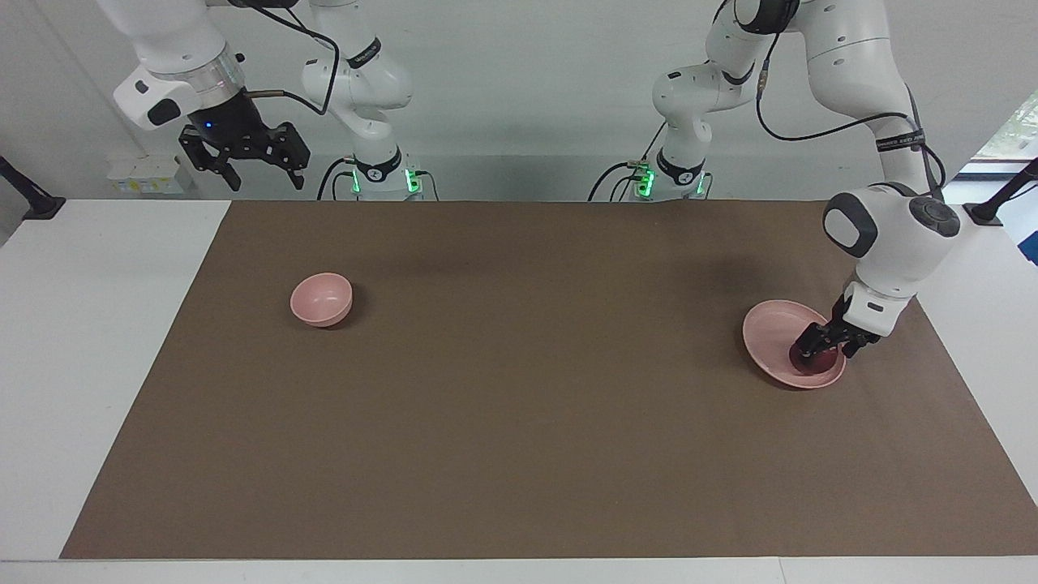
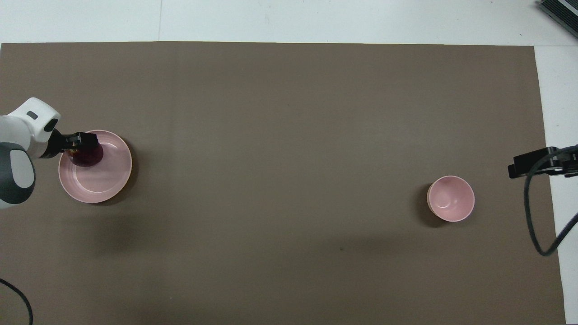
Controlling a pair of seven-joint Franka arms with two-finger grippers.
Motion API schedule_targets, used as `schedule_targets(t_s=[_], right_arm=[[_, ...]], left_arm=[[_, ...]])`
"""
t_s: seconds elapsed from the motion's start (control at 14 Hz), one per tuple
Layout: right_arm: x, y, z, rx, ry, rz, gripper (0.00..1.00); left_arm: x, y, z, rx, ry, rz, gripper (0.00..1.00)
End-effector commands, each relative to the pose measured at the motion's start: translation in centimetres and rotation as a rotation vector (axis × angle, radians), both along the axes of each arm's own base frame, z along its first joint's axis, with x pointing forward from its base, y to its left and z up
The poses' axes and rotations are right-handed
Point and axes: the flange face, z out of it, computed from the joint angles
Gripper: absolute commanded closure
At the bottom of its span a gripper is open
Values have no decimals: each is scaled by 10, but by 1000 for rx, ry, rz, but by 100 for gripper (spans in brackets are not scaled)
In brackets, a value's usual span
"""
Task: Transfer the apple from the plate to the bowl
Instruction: 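Lower the left gripper onto the red apple on the plate and grasp it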
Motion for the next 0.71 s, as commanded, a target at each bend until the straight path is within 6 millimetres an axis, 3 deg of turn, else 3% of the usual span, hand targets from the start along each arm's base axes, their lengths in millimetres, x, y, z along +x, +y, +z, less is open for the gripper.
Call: schedule_targets(t_s=[0.0,0.43,0.64], right_arm=[[-7,-2,1,6,9,-5,0],[-13,5,-1,2,20,14,0],[-20,8,-12,6,12,21,0]], left_arm=[[-1,-6,-24,-3,1,-9,0],[4,-7,-25,0,-13,-19,0],[-1,-7,-29,-7,32,-22,0]])
